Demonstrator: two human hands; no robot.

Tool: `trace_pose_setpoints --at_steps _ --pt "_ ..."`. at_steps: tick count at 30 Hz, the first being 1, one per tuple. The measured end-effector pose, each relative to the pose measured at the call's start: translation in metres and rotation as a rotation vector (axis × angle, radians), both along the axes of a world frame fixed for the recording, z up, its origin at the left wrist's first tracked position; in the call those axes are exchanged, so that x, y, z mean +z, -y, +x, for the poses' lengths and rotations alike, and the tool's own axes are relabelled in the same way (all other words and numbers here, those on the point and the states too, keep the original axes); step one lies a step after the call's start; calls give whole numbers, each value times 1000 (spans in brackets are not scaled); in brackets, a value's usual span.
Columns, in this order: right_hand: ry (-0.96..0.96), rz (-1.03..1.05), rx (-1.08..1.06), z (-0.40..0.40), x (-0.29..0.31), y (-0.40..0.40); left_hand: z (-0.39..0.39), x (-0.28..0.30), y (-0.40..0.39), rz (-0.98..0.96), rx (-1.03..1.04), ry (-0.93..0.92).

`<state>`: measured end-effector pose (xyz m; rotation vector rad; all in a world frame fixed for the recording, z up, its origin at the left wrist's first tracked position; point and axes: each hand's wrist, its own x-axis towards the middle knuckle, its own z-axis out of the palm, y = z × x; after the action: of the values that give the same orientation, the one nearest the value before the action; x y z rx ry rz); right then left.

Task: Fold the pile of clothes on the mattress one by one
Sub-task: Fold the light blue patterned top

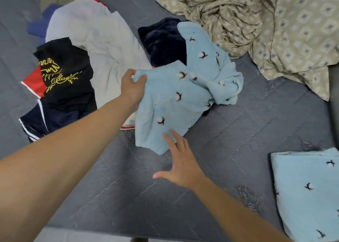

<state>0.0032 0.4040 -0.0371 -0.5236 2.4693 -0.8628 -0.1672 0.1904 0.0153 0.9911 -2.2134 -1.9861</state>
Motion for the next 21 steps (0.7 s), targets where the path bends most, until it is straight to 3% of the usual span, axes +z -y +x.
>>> trace_pose_setpoints --at_steps 5,13,17,21 --pt "181 -130 -335 3 -15 65 12 -8 -17 128 138 12" --pt "81 -125 -740 -11 -23 128 28 -8 -24 190 172 46" --pt "8 -311 -874 -12 -20 110 33 -3 -12 118 103 -34" --pt "94 -537 -893 -4 18 52 43 7 -2 -19 -31 -59"
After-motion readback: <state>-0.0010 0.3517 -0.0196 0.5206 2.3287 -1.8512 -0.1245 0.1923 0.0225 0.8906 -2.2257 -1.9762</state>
